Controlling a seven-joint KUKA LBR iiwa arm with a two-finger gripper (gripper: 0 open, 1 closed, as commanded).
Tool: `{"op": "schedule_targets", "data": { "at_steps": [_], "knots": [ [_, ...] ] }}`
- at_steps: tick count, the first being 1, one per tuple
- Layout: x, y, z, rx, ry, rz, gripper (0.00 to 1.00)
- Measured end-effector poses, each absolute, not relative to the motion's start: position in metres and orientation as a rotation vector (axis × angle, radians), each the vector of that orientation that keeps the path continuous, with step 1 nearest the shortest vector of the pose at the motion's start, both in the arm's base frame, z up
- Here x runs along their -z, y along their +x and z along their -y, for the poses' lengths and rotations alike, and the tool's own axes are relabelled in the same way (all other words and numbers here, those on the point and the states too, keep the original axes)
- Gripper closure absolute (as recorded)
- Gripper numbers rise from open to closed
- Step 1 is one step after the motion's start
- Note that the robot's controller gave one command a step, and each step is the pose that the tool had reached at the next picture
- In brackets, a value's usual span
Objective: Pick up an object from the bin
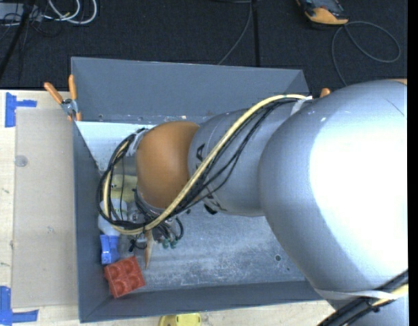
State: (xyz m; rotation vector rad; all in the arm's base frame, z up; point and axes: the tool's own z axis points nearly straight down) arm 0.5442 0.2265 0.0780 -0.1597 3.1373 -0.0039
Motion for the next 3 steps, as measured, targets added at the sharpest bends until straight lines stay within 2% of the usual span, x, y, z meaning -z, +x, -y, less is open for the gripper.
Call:
{"op": "schedule_targets", "data": {
  "at_steps": [1, 2, 3],
  "knots": [
    [-0.078, 0.544, -0.226, 0.004, -0.159, -3.137, 1.00],
    [-0.111, 0.540, -0.227, 0.006, -0.209, -3.141, 1.00],
    [-0.131, 0.545, -0.216, 0.000, -0.065, -3.138, 1.00]
  ]
}}
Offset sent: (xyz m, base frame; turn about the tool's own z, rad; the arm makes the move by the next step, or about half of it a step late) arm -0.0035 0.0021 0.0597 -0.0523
